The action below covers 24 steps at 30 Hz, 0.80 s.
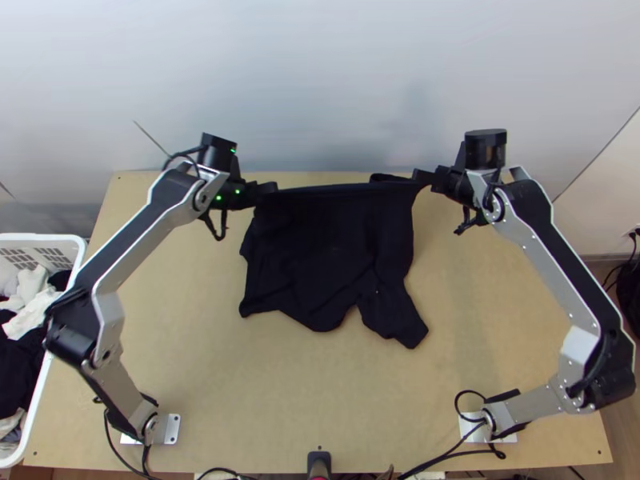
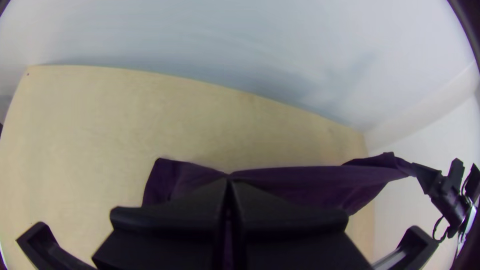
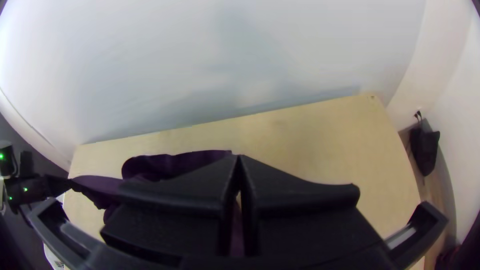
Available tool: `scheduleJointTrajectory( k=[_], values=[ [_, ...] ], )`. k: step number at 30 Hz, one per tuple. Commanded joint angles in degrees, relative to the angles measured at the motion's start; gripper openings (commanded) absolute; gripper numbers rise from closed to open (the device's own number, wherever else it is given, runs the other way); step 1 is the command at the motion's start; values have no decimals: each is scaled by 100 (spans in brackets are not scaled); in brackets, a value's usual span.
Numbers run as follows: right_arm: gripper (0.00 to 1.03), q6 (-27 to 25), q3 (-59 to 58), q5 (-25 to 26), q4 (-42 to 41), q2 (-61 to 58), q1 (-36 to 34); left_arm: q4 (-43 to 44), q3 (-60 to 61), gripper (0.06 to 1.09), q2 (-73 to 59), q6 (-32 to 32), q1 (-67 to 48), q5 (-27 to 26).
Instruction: Fold the t-shirt
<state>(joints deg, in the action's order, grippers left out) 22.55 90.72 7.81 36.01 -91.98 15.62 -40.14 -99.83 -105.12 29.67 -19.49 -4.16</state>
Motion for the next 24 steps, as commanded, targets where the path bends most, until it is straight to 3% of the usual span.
scheduleJointTrajectory(
  k=[1,5,9,13,20,24],
  values=[
    [3,268,-63,-43,-33,-276,-76,270,8,19,-588,223,50,-322],
    [3,347,-124,-43,-24,-267,-15,358,-36,50,-826,250,41,-568],
    [3,452,-151,-43,-15,-276,20,349,-212,67,-993,285,-3,-814],
    [3,461,-151,-43,-15,-276,91,235,-256,71,-887,215,-222,-972],
    [3,496,-142,-43,-24,-355,91,-363,-256,71,-668,-559,-1128,-1078],
    [3,505,-177,-43,-24,-373,56,-433,-168,71,-738,-893,-1585,-867]
  ],
)
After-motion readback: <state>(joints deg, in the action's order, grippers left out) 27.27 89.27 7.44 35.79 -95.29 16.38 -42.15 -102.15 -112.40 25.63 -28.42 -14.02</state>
